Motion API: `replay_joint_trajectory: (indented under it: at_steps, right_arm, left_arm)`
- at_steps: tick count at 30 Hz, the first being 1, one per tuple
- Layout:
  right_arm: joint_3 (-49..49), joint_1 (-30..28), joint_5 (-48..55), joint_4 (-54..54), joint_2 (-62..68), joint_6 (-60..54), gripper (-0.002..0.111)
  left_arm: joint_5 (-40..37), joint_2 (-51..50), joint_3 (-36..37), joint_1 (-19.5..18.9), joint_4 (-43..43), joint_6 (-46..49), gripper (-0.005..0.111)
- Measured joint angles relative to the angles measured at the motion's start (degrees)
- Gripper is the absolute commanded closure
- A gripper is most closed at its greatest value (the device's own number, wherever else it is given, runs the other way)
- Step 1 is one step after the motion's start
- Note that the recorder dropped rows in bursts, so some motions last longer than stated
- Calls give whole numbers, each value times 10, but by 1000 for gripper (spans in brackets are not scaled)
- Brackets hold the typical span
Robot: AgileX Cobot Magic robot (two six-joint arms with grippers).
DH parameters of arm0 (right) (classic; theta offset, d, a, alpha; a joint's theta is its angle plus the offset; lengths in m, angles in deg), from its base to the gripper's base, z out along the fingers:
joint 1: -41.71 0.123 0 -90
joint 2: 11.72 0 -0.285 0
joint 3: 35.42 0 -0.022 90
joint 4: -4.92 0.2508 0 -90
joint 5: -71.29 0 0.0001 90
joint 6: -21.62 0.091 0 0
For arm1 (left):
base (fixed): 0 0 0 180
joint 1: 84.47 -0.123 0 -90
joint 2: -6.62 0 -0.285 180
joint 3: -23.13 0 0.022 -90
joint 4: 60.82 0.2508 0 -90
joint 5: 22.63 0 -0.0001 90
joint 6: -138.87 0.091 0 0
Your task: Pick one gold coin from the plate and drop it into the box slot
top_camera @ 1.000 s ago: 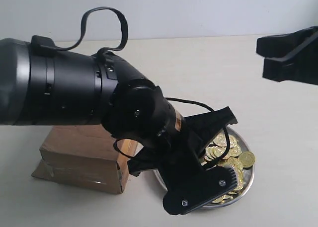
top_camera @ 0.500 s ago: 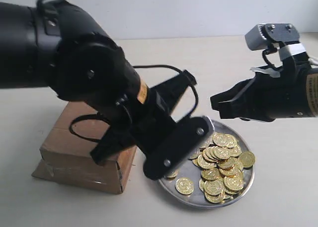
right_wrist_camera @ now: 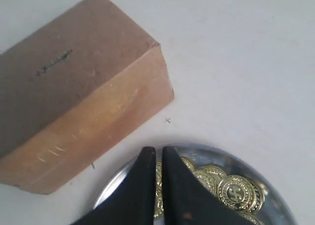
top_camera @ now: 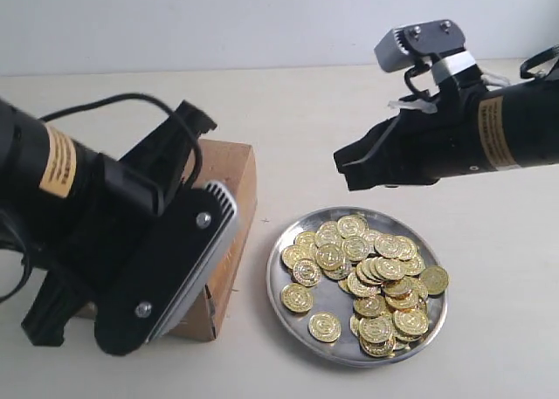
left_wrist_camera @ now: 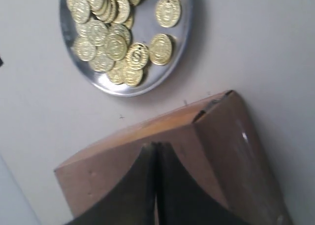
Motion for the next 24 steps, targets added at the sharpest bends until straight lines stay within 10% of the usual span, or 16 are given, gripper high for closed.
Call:
replay_joint_trajectory:
  at_steps: [24]
  right_arm:
    - [0, 71, 67, 0, 90, -209, 45]
  left_arm:
    - [78, 15, 54, 0, -9, -10, 107]
